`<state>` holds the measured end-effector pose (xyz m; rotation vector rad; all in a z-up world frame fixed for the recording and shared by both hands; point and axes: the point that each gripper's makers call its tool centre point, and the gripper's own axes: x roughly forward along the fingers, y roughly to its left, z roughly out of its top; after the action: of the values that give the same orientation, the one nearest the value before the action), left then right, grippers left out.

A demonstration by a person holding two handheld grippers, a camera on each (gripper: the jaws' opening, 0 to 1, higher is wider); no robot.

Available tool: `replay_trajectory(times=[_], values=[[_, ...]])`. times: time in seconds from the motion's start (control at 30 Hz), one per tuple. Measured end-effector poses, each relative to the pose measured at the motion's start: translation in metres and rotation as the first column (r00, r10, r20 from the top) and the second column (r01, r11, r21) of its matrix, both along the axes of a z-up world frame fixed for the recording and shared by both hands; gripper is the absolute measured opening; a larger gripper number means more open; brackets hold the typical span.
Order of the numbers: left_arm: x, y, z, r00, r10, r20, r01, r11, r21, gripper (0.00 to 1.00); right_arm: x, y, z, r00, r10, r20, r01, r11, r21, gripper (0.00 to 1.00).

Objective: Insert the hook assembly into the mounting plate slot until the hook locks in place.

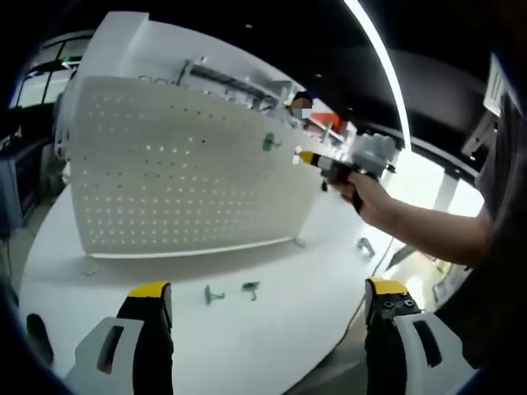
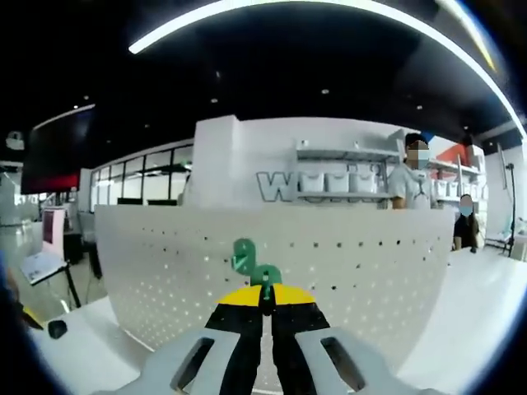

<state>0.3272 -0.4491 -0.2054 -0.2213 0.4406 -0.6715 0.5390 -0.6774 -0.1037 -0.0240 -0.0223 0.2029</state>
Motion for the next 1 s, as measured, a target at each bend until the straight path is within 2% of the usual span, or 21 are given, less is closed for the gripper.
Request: replay_trajectory(times=[0.57,0.87,1.0], values=[[0.002,-0.007,0.001,1.0,-0.022,0.007,0.022,1.0,0.002,0.98,0.032,-0.005,0.025,0.997,-0.022,0.076,0.024,1.0,-0.016,0.0],[0.005,0.0,-0.003,1.0,-0.006,-0.002,0.006,1.0,0.009,0.97,0.044,-0.009,0.027,0.996,-0.042,0.084,0.043,0.999,-0.01,0.01],[0.006,0.001,-0.004,1.0,-0.001,-0.004,0.001,1.0,0.007,0.97,0.049,-0.009,0.022,0.997,-0.039,0.072,0.041,0.999,-0.016,0.01]])
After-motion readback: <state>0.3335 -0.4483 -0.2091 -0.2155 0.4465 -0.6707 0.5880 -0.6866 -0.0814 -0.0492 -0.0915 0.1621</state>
